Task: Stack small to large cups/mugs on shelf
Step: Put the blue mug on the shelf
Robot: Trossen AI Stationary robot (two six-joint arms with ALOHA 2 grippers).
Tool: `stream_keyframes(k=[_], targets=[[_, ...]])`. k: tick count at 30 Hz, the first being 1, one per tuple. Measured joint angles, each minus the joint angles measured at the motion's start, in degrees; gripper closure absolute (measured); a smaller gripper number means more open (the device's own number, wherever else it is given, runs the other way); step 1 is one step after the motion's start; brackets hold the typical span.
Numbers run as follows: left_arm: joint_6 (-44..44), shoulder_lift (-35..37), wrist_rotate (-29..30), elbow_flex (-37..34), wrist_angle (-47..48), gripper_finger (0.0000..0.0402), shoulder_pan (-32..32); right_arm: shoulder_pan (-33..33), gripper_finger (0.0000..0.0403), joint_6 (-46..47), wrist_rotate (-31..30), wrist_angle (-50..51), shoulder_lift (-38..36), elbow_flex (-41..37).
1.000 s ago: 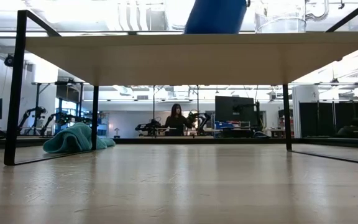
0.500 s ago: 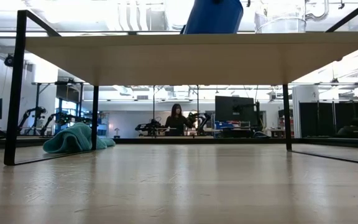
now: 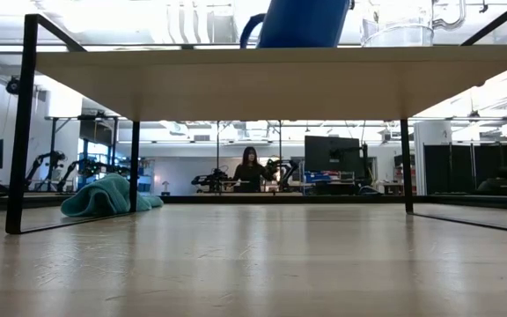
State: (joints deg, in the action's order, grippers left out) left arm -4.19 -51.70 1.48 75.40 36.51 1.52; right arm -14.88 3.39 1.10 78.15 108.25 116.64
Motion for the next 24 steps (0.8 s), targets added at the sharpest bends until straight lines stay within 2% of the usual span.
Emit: stream_keyframes(k=[12, 24], targets=[[-0.1, -0.3, 0.0, 0.0, 0.0, 0.0338, 0.0, 0.4, 0.0391, 0.2, -1.2, 1.1, 0.0, 3.9], [-0.1, -1.2, 0.0, 0.3, -0.1, 0.0338, 0.0, 0.4, 0.0391, 0.0, -1.1, 1.3, 0.0, 1.7]])
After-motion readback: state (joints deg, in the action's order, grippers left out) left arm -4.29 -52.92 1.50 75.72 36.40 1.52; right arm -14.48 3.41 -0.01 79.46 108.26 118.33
